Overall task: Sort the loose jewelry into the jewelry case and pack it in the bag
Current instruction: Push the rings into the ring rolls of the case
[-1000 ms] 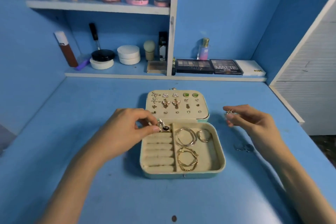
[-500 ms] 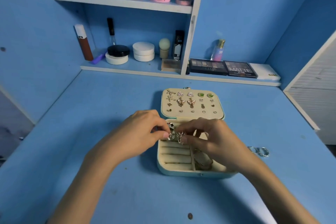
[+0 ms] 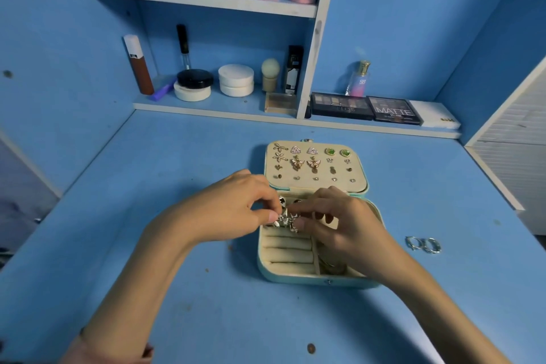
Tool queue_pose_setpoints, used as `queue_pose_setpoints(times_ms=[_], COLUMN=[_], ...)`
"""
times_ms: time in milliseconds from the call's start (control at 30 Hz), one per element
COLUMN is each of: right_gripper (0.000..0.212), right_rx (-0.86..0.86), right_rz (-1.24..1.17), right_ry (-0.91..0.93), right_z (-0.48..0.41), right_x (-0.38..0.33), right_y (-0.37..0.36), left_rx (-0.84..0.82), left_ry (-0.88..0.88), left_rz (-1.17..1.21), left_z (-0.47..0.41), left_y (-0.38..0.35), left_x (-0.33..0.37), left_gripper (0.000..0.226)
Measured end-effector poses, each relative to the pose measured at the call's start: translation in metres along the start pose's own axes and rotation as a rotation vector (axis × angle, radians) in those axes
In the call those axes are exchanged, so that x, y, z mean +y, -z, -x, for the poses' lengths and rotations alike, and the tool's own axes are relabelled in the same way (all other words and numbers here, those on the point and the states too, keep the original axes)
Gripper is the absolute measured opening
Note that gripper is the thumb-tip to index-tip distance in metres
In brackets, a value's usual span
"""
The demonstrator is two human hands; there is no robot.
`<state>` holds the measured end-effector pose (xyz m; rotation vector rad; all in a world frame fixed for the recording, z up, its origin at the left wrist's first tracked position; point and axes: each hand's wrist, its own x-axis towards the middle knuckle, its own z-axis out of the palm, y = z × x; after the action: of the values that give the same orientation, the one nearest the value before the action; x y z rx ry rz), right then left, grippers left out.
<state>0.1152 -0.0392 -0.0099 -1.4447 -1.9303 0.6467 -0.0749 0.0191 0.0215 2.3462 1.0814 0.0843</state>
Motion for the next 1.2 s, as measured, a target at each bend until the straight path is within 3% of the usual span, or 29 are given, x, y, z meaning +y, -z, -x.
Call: queue_pose_setpoints(times_ms=[300,500,700,1033,1200], right_gripper=[0.029,0.016,0.016,0.015,0.015], right_rx=[0.071,0.110,0.091,0.065,0.062], right_rz=[0.069,0.076,0.066,0.051,0.054], right_ry=[0.001,0.016,0.009,-0.001,-0.001], right_z=[0.003,0.003,0.003,0.002,0.003], right_x=[0.009,0.011,0.012,0.014,0.014], right_y=[-0.006,-0.006,-0.006,-0.006,-0.006], left_rx=[0.019,0.000,-0.058,-0.062,0.024], left_ry=[-0.010,0.019,0.014,0.123,0.139], left_rz=[0.086,0.058,0.143,-0.030,-0.060], left_z=[-0.003,-0.005,-0.007,-0.010,-0.007], left_y=[0.000,0.001,0.003,-0.001,-0.002], left_x=[-0.001,-0.003,0.002,0.006,0.006], left_gripper=[0.015,0.010,0.019,0.018,0.011])
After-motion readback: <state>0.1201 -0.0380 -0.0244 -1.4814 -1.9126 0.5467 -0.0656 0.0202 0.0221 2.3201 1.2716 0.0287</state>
